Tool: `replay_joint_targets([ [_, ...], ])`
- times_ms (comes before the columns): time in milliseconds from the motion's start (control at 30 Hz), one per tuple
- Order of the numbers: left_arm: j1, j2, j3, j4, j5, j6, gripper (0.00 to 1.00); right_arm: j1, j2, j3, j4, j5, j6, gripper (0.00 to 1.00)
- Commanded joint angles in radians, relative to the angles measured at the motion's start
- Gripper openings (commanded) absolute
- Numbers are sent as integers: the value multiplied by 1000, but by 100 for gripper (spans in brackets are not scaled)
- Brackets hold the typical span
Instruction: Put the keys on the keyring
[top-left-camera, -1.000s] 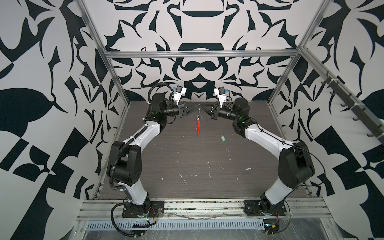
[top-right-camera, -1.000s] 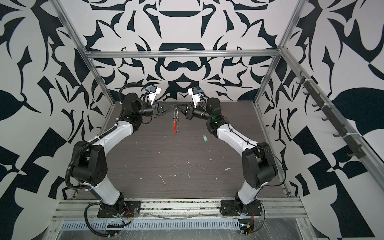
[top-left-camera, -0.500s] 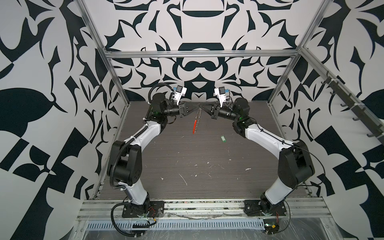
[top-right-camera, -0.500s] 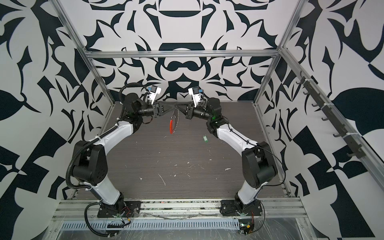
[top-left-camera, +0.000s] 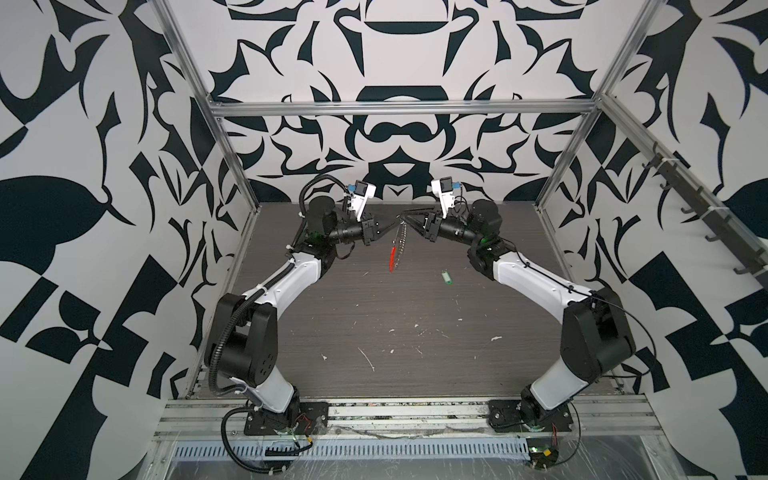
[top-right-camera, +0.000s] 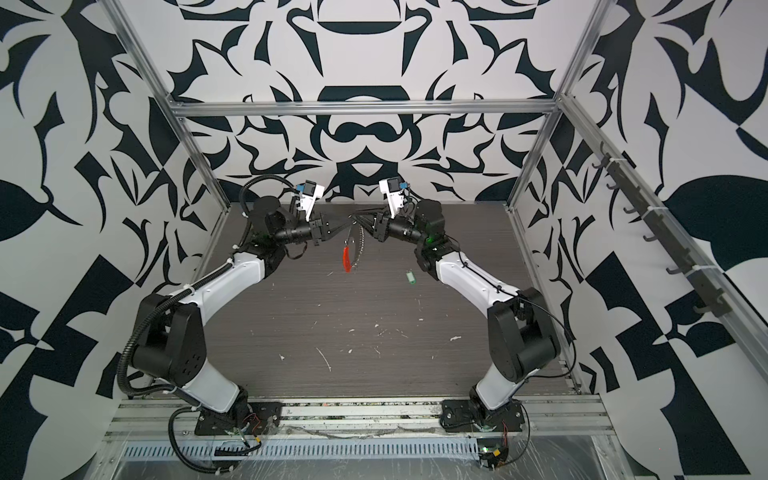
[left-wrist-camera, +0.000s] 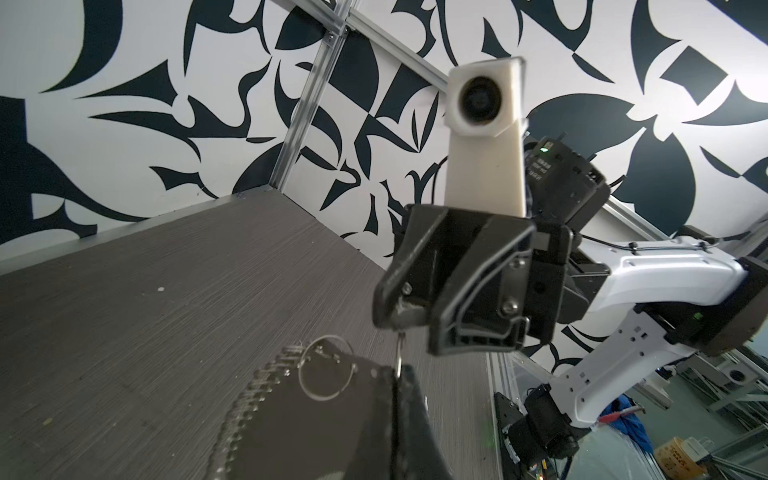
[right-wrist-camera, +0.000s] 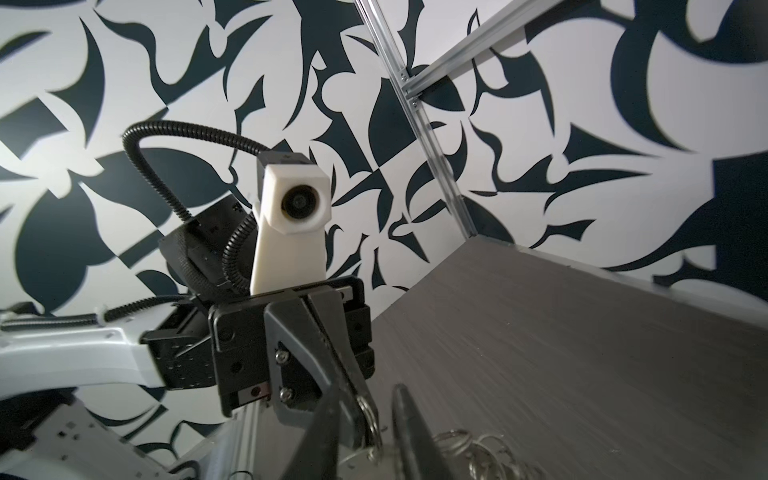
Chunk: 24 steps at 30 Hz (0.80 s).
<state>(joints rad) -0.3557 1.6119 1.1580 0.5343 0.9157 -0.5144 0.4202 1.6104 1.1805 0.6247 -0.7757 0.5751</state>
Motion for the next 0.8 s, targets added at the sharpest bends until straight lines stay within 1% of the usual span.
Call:
replay_joint_targets([
  [0,-8,-47,-23,-12,-66,34,0,-30,-87,-15,48,39,8,32],
  [167,-16,-57,-46,-12,-76,36,0,-65,-150,-61,-15,82,-18,42],
  [200,-18,-61,-49,-20,-80,40,0,-72,-166,-71,-53,111,-37,45],
  [267,-27,-72,-52,-57,-102,61,0,-87,-200,-91,-139,182,-74,46],
  [367,-46,-91,-50,-148,-150,125,0,-111,-240,-106,-368,366,-129,46],
  [433,-59,-103,-52,-201,-193,154,0,-122,-232,-75,-596,506,-161,43],
  [533,-75,-112,-48,-256,-253,172,0,-139,-197,-71,-823,643,-200,41],
  [633,-80,-109,-29,-323,-301,152,0,-148,-160,-110,-919,695,-227,41],
  [767,-79,-99,3,-401,-320,106,0,-158,-100,-163,-947,676,-234,44],
])
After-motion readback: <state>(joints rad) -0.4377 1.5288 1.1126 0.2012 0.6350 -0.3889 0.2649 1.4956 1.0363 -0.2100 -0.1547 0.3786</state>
